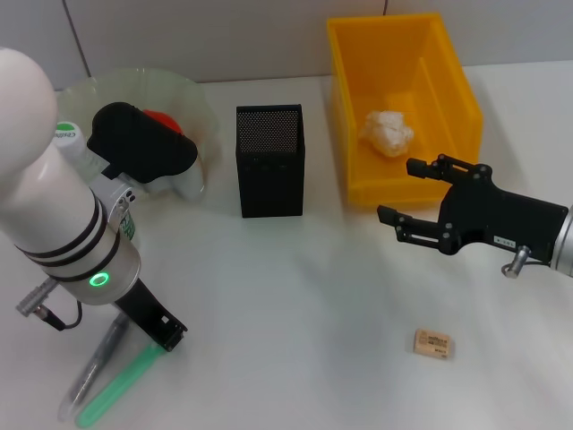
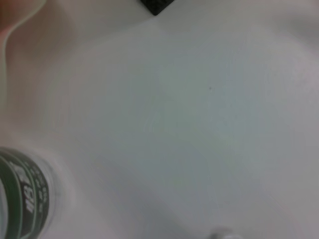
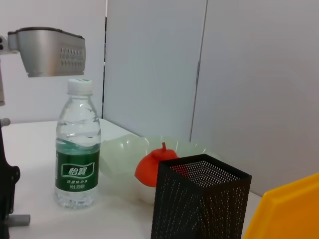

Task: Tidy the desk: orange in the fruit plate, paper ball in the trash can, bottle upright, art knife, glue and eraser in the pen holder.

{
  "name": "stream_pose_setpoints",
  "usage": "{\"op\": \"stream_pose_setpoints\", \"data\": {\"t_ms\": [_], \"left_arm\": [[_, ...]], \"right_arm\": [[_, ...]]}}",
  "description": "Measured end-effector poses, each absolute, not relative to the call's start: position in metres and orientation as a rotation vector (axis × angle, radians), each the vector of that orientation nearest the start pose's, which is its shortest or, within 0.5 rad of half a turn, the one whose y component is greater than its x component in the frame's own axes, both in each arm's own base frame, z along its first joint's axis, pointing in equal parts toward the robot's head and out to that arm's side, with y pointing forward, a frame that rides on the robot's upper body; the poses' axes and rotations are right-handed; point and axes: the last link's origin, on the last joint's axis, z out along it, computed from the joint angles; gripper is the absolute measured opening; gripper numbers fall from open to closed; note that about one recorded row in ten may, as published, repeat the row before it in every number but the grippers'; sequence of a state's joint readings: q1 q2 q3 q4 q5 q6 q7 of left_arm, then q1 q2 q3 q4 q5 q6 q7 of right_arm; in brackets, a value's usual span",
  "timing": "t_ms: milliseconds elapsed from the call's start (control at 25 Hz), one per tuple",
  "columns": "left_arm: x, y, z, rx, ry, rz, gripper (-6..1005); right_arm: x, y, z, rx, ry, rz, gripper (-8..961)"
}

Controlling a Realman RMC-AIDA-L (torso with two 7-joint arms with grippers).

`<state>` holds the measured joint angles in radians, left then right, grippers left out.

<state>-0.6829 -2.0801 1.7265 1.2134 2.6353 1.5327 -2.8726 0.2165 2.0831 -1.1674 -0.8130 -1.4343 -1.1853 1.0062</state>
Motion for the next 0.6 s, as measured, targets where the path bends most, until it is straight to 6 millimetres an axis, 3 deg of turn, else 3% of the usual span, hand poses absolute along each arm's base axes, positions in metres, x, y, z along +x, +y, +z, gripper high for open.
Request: {"op": "stream_pose_setpoints", "data": {"t_ms": [240, 320, 600], "left_arm": [[-0.175, 0.331, -0.061, -2.537, -1.007, 0.822, 200], [-0.159, 0.329, -0.064, -2.603, -1.0, 0.749, 201], [-0.147, 0.33, -0.064, -2.635, -0.978, 0.68, 200]], "right_arm": [[0.29, 0.311, -0.002, -2.395, 0.299, 0.597, 768], [0.291, 0.311, -0.002, -2.393, 0.302, 0.597, 769], [0.293, 0.311, 0.0, -2.383, 0.314, 0.598, 768]]}}
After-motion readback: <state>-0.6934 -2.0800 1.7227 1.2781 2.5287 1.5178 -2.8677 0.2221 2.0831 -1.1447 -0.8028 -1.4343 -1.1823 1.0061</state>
